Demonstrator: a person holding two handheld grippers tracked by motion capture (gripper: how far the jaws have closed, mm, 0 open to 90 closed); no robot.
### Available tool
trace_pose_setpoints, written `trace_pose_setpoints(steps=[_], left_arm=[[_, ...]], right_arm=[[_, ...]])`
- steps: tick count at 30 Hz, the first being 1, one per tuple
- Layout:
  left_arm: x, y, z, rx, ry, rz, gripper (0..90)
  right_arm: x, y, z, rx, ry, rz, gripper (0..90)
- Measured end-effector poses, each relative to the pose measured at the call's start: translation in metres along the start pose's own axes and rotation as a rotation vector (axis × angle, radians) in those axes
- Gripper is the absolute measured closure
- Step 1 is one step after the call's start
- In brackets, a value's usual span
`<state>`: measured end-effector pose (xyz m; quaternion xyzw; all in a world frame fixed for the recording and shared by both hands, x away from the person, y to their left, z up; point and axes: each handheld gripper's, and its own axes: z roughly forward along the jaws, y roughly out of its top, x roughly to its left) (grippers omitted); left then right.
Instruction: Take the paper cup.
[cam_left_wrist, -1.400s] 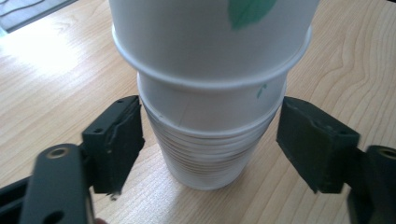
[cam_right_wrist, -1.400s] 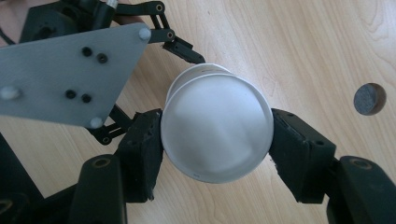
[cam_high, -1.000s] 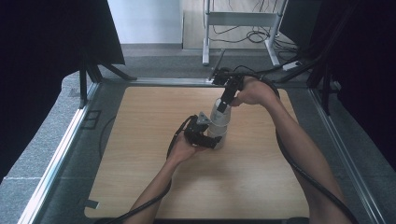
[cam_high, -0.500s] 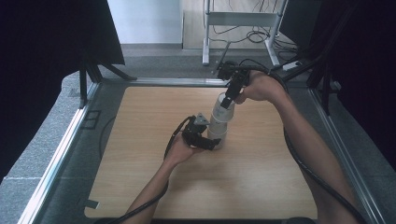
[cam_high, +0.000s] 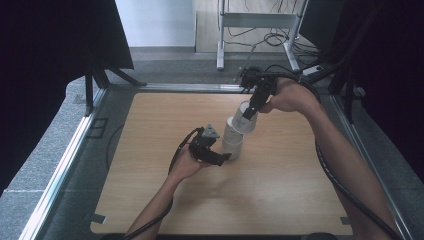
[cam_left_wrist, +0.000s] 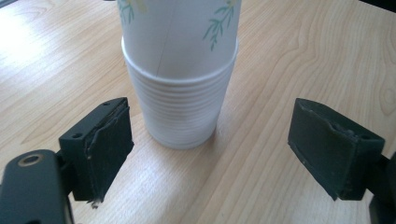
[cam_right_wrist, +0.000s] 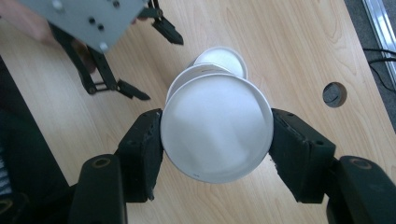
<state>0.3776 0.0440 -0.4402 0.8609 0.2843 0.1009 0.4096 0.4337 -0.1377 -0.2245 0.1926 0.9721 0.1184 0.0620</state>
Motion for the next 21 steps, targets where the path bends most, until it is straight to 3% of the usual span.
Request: trace_pose_setpoints(steps=[11,21], left_arm=[[-0.001,-0.016,-0.019,-0.003,0.000,0.018,13.6],[-0.010,-0.025,-0.029,-0.007,-0.012,0.032,13.4]], right_arm=[[0.010,-0.025,0.000,-0.023,0.012,-0.003,37.3],[0.010,-0.050,0.006,-0.042,0.014,0.017,37.3]])
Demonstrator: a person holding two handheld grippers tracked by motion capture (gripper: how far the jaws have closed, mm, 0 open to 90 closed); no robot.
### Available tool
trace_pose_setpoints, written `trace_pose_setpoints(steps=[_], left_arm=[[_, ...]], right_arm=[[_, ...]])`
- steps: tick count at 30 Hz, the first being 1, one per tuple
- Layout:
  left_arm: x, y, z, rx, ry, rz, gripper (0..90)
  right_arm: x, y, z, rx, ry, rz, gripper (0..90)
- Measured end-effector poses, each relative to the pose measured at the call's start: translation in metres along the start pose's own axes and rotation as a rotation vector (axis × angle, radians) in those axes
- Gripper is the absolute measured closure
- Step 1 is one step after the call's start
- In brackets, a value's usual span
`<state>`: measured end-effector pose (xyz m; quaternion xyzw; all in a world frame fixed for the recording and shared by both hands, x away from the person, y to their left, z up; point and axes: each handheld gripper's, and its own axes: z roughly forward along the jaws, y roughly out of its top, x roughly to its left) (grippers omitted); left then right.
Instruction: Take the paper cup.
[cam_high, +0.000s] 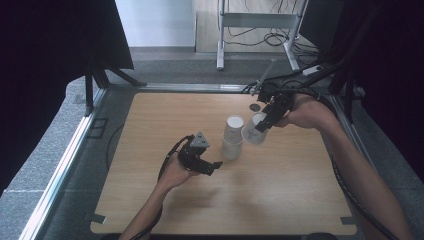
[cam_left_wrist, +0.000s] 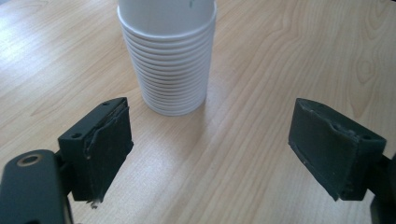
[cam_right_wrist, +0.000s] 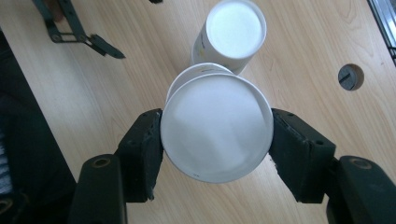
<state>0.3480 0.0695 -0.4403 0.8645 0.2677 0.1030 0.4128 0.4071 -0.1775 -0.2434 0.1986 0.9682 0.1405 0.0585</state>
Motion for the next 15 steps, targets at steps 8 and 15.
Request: trace_pose_setpoints(steps=[8,15], left_arm=[[-0.006,-0.006,-0.005,0.015,-0.010,0.013,13.4],[-0.009,-0.011,-0.010,0.024,-0.015,0.029,13.4]], right_arm=[[0.002,-0.016,0.007,0.000,-0.002,0.002,37.3],[0.005,-0.030,0.011,-0.025,0.005,0.000,37.3]])
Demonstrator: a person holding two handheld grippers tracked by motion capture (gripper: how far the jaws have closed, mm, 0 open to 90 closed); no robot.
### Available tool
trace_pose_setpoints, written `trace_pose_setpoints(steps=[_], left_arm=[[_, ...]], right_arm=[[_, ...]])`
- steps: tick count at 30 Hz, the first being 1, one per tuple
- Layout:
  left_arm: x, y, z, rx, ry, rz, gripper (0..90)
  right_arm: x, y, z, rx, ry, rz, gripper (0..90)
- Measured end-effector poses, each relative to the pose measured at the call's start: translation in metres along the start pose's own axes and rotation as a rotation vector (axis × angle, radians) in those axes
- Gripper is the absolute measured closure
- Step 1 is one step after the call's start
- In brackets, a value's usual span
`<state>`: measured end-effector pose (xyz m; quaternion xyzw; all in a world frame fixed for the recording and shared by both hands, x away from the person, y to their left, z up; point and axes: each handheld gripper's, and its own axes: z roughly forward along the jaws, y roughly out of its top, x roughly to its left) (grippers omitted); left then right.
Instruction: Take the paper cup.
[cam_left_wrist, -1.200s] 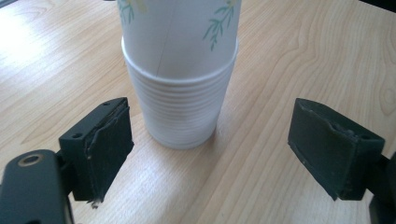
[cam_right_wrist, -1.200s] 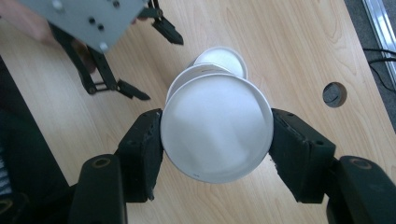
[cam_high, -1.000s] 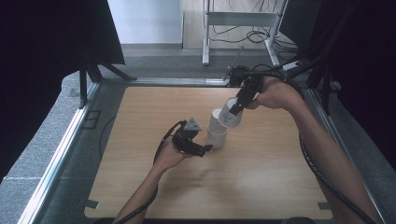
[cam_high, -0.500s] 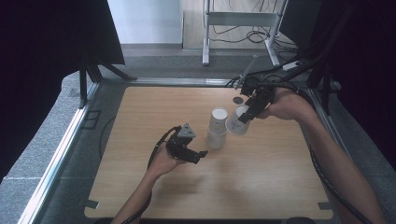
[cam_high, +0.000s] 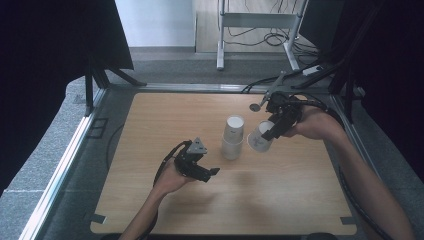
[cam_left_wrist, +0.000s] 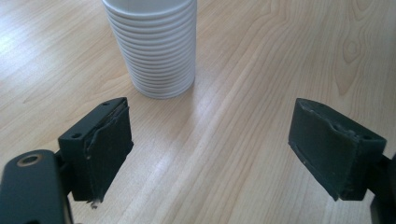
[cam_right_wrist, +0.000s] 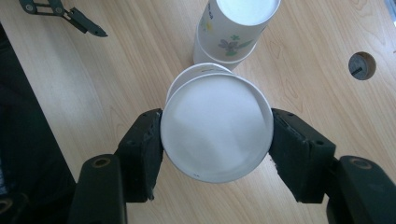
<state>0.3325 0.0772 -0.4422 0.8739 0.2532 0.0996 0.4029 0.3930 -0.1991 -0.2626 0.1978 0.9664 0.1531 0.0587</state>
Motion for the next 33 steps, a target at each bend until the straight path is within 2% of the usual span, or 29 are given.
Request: trace_pose_setpoints(steps=[7,18,25,31,33], left_arm=[[-0.002,-0.006,-0.001,0.011,-0.007,0.009,13.4],[-0.001,-0.015,-0.006,0.003,-0.028,-0.016,13.1],[-0.003,-0.017,-0.008,0.013,-0.026,0.011,13.0],[-0.006,-0.019,-0.009,0.024,-0.021,0.044,13.1],[-0.007,-0.020,-0.010,0.017,-0.026,0.043,13.1]], right_arm=[[0.006,-0.011,0.005,-0.018,0.000,-0.005,37.3],[0.016,-0.029,0.024,-0.070,0.028,-0.010,37.3],[0.021,-0.040,0.037,-0.132,0.041,-0.030,37.3],[0.027,-0.049,0.048,-0.205,0.038,-0.055,37.4],[0.028,-0.051,0.052,-0.229,0.040,-0.062,37.4]])
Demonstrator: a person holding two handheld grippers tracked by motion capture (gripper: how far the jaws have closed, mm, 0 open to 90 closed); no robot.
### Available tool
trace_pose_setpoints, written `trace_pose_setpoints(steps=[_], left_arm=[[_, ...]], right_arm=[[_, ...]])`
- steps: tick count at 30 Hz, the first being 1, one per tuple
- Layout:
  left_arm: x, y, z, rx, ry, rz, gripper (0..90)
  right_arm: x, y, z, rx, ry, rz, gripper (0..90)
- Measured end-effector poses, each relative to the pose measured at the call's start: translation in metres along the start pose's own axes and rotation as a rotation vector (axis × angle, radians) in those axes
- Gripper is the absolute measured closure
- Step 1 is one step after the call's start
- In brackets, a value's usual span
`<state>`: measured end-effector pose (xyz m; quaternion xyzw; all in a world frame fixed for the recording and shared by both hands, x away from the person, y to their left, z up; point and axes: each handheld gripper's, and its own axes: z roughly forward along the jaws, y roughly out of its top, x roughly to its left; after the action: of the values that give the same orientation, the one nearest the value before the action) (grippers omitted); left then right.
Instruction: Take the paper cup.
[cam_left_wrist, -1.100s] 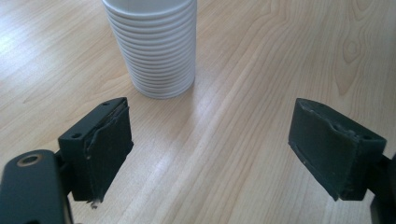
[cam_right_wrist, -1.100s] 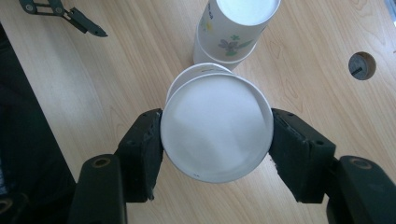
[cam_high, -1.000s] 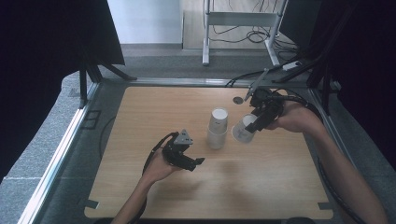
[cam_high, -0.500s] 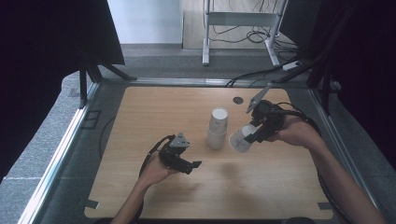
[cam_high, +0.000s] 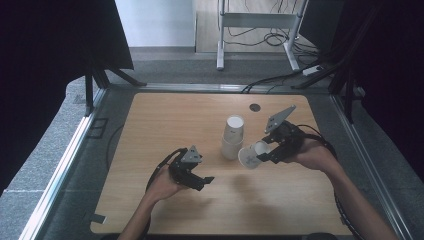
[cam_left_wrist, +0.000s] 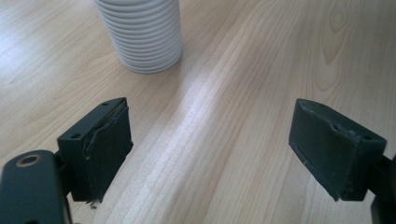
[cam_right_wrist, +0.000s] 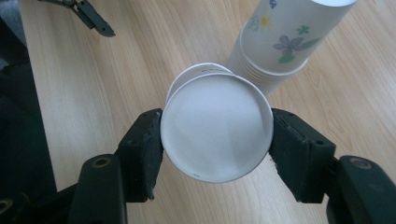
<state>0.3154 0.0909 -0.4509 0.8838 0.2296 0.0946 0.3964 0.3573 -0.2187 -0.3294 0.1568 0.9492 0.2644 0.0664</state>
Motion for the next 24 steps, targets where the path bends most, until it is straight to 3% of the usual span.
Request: trace_pose_setpoints(steps=[10,24], left_arm=[[0.001,-0.003,-0.006,-0.036,-0.051,-0.004,13.1],[-0.004,-0.004,-0.009,-0.063,-0.115,0.034,13.2]], right_arm=[[0.010,-0.011,0.017,-0.099,0.010,-0.011,37.4],[0.022,-0.027,0.040,-0.259,0.060,0.005,37.4]])
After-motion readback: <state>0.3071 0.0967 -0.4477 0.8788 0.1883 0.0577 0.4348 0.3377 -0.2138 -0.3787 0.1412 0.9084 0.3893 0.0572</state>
